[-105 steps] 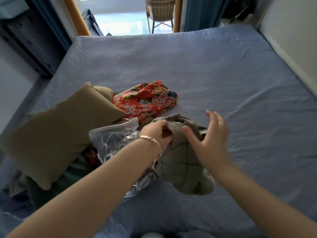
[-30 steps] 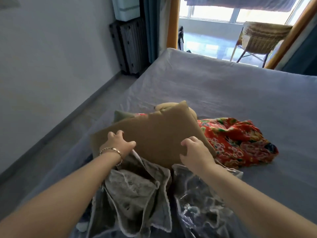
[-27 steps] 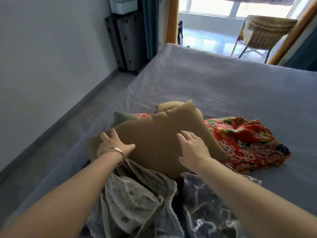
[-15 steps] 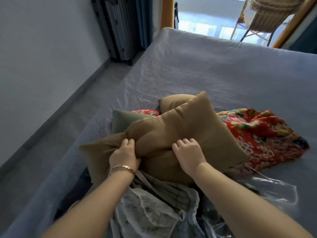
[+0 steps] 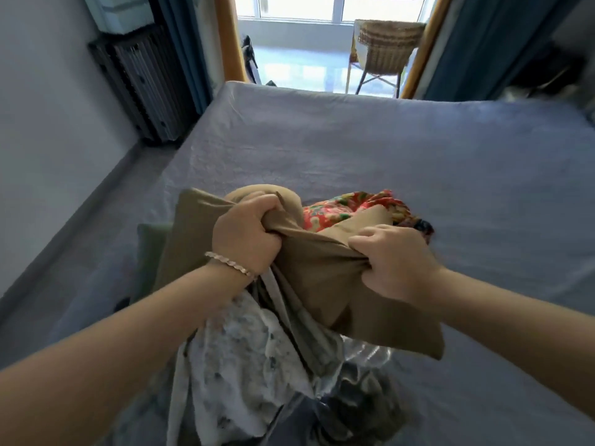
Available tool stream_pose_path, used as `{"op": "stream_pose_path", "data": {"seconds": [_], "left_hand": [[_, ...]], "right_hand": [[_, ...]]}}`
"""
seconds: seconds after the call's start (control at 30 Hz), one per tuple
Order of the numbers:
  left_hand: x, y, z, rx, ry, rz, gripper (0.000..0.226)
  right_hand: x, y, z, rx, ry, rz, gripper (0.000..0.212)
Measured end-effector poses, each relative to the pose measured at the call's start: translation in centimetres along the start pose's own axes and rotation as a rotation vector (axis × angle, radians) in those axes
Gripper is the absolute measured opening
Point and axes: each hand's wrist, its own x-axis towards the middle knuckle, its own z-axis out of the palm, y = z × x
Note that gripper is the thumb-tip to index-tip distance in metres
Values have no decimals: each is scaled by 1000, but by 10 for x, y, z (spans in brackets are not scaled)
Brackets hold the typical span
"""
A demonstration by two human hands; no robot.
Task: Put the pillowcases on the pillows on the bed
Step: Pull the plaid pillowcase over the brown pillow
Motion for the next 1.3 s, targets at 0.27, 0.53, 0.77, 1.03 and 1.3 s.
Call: {"op": "stream_pose_path", "data": {"seconds": [0.27, 0.53, 0.77, 1.03, 1.3], "left_hand": [[-60, 208, 166, 82, -349, 202, 28], [-119, 238, 360, 205, -704, 86, 21], [-165, 165, 454, 610, -961, -232, 19], [-177, 124, 498, 550, -860, -666, 92], [-162, 116, 520, 475, -937, -890, 62]], "right_hand": [[-229, 122, -85, 54, -314, 382, 37], [-388, 202, 23, 229, -624, 872, 30], [-483, 279, 126, 469, -845, 1182, 36], [-447, 344, 219, 521, -827, 1063, 108], [-447, 312, 200, 585, -732, 1118, 80]]}}
